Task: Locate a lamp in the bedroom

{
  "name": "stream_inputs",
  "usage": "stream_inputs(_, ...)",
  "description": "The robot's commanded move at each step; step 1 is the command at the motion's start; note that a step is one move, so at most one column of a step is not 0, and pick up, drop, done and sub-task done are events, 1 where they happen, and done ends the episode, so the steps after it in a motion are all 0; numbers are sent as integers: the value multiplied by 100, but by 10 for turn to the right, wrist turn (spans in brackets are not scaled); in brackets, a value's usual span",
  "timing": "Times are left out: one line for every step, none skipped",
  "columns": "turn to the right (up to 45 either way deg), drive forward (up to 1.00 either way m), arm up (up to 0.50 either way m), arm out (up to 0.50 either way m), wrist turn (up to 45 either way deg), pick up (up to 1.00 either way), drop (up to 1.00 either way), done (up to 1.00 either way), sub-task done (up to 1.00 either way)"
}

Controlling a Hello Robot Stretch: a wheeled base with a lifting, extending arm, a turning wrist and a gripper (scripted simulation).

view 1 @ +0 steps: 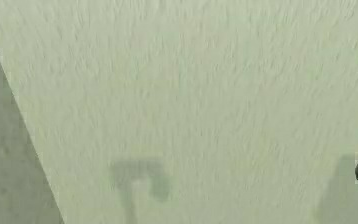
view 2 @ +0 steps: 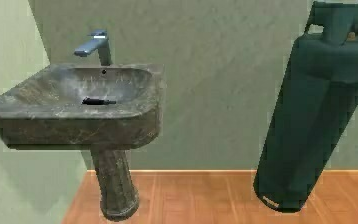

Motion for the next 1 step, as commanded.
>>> stream_inputs(-450,0,0,0,0,0,0,0,0)
